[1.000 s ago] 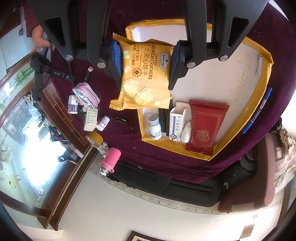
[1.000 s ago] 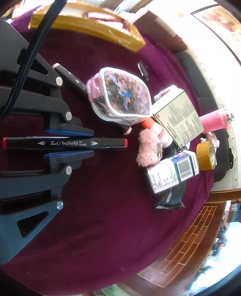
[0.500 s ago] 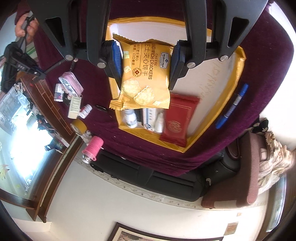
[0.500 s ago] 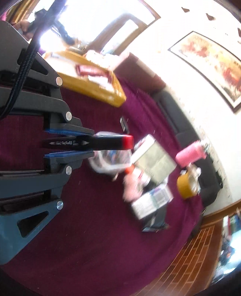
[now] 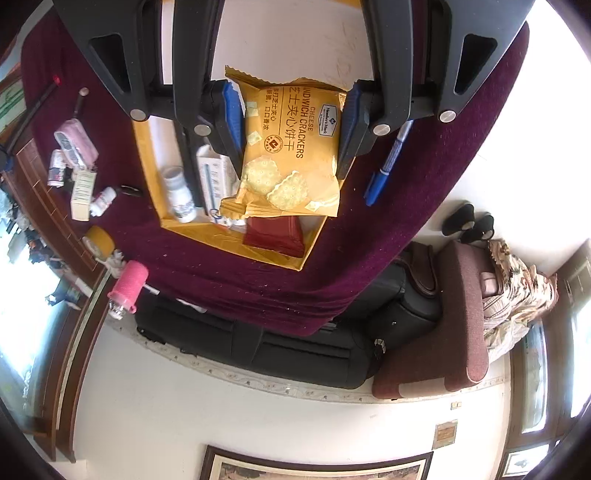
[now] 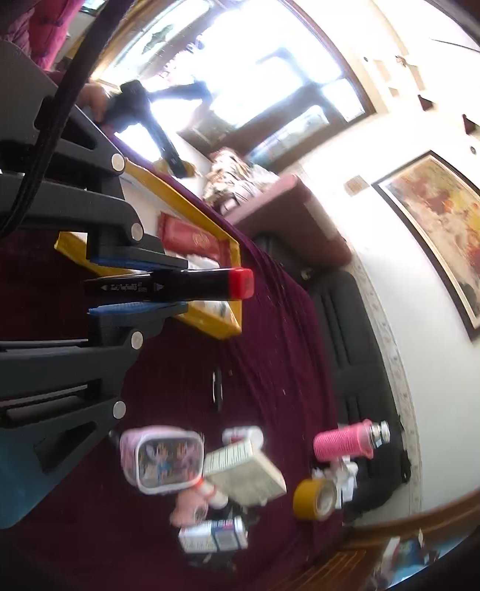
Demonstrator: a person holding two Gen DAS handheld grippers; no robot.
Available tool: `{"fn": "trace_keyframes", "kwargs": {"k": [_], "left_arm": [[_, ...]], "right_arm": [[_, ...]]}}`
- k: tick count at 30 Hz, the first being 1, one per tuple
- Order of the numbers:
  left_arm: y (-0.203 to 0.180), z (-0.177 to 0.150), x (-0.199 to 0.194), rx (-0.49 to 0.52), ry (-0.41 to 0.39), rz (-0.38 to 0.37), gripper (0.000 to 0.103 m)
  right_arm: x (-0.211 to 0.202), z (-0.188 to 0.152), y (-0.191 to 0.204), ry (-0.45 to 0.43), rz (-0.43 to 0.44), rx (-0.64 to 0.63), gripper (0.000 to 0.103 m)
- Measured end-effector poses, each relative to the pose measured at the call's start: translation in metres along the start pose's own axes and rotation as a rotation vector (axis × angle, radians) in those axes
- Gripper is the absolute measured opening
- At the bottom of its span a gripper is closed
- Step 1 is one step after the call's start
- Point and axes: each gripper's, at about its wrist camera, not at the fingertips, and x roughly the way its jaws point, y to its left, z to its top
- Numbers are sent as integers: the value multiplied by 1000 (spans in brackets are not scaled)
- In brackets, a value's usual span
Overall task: Organize objects
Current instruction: 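Carry the crackers packet and marker into the tray, open both grippers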
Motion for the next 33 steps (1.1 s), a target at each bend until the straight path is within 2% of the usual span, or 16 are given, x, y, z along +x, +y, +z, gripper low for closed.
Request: {"fn": "trace_keyframes", "kwargs": {"k": [3,9,16,25,29,33], "left_arm": [[-2,6,24,33,33,28,39],[1,15,67,47,108,62,39],[-2,25,83,76,136,88,39],[-8,26,86,126,149,122,41],[-3,24,93,106,191,112,57],[5,25,88,52,185,82,57]], "right_arm": [[27,-2,12,59,48,-6,13],[87,-9,24,179,82,2,13],[154,-10,21,280,43,21,13],[185,-1,16,321,12,61,14],[196,-2,21,347,13,62,14],[208,-8,26,381,-2,52,14]]}}
